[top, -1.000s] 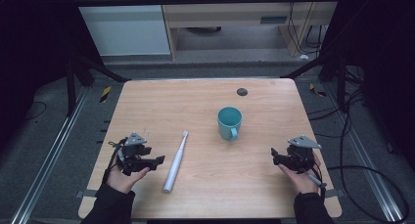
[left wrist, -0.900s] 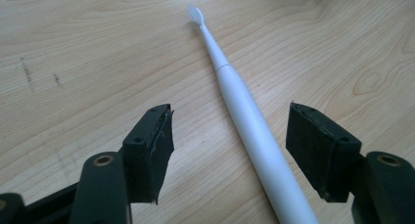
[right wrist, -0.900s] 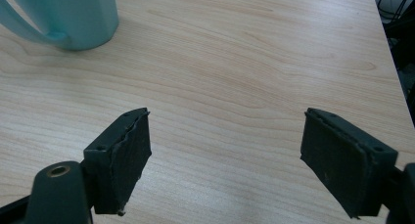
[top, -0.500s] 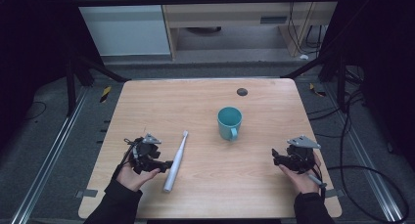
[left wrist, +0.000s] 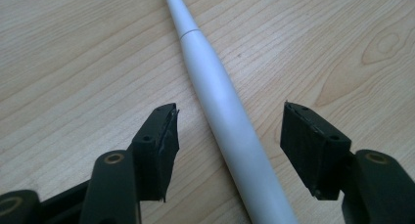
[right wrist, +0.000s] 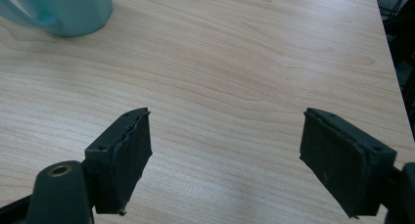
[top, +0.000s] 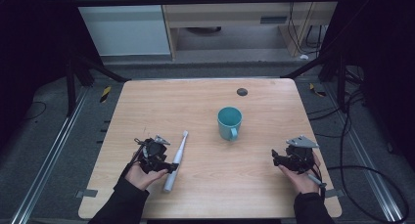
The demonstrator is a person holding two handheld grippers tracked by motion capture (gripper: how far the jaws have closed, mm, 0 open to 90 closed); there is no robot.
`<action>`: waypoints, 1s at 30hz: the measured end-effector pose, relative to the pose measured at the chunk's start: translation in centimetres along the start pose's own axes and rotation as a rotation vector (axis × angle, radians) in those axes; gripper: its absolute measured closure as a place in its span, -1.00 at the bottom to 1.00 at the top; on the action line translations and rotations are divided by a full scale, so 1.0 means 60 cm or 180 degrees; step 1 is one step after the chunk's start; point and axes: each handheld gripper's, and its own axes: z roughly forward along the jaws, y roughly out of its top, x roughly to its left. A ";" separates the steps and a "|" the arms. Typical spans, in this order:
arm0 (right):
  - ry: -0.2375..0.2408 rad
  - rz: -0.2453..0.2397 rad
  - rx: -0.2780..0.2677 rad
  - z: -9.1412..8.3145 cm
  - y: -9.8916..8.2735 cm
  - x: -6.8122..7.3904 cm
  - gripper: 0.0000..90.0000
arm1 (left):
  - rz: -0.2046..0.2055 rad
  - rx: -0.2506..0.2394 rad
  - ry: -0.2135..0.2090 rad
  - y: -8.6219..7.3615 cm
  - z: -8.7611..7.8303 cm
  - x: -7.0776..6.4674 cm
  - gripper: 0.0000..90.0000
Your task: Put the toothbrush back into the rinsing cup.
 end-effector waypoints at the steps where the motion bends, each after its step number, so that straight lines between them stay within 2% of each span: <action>1: 0.0001 0.0004 0.0009 0.000 0.000 0.000 -0.57 | -0.0010 0.0024 0.0001 0.001 0.002 -0.001 -0.12; 16: -0.0004 -0.0038 0.0069 0.003 -0.001 0.000 -0.57 | -0.0111 0.0343 0.0024 0.010 0.031 -0.007 0.07; 30: 0.0006 -0.0050 0.0089 0.004 -0.002 0.001 -0.57 | -0.0166 0.0504 0.0036 0.013 0.048 -0.007 0.24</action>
